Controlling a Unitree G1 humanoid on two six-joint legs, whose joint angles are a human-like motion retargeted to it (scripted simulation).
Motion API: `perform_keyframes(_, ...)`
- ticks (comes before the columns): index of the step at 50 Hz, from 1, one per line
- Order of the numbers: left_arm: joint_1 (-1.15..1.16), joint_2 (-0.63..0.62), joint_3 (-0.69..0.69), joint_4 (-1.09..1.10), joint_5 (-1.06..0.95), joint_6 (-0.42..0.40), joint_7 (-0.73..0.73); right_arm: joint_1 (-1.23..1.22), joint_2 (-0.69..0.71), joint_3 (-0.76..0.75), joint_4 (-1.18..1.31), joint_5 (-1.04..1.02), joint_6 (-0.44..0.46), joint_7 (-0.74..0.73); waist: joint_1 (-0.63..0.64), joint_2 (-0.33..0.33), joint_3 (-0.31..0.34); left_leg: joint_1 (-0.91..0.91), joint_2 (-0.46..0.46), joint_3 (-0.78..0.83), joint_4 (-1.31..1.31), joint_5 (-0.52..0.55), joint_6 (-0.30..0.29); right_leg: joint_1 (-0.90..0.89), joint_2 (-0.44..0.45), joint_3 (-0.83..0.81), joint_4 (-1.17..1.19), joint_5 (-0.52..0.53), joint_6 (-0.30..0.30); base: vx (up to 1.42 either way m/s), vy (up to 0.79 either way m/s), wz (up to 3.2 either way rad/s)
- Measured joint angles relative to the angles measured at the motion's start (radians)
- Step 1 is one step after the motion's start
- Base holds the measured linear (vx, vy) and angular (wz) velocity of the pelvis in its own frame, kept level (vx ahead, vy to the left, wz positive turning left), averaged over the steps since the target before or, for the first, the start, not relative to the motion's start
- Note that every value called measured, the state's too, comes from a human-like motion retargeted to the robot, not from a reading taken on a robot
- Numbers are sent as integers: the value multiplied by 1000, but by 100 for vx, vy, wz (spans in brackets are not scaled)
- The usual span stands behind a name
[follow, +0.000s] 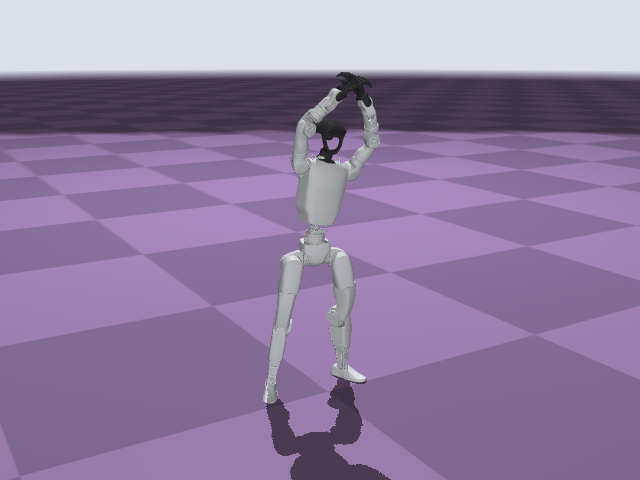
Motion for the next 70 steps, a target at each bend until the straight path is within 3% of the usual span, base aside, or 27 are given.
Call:
perform_keyframes(15, -91, -88, -53, 32, 13, 64, -43, 61, -90, -118, -11, 7, -32, -19, -144, 266, 37, 20, 28, -14, 27, 3, 5, 50, 17, -17, -10, -17, 0, 1, -6, 5)
perform_keyframes(28, -158, -159, -58, 29, 49, 103, -93, 114, -167, -179, -65, -51, -135, -81, -253, 493, 65, 21, 44, -11, 27, 16, 4, 53, 31, -19, -9, -37, 0, 3, -6, 1)
perform_keyframes(43, -185, -228, -63, -8, 142, 195, -186, 358, -212, -456, -154, -79, -201, -97, -362, 694, 97, 40, 26, 50, 12, 38, -6, 21, 23, 41, -8, -47, 0, 3, -4, -16)
perform_keyframes(48, -182, -259, -63, -9, 164, 201, -193, 413, -227, -517, -170, -96, -203, -100, -387, 731, 113, 38, 7, 50, 11, 46, -7, 18, 5, 43, -7, -50, 0, 0, 0, 0)
perform_keyframes(58, -156, -283, -63, -19, 188, 226, -218, 523, -227, -612, -182, -101, -200, -89, -429, 739, 118, 45, -22, 38, 9, 44, -7, 32, -30, 38, -3, -69, 0, 0, 0, 0)
perform_keyframes(70, -132, -234, -63, -4, 142, 225, -210, 475, -184, -550, -158, -127, -195, -110, -416, 677, 107, 40, 5, 38, 6, 38, 3, 26, -1, 33, -4, -68, 0, 0, 0, 0)
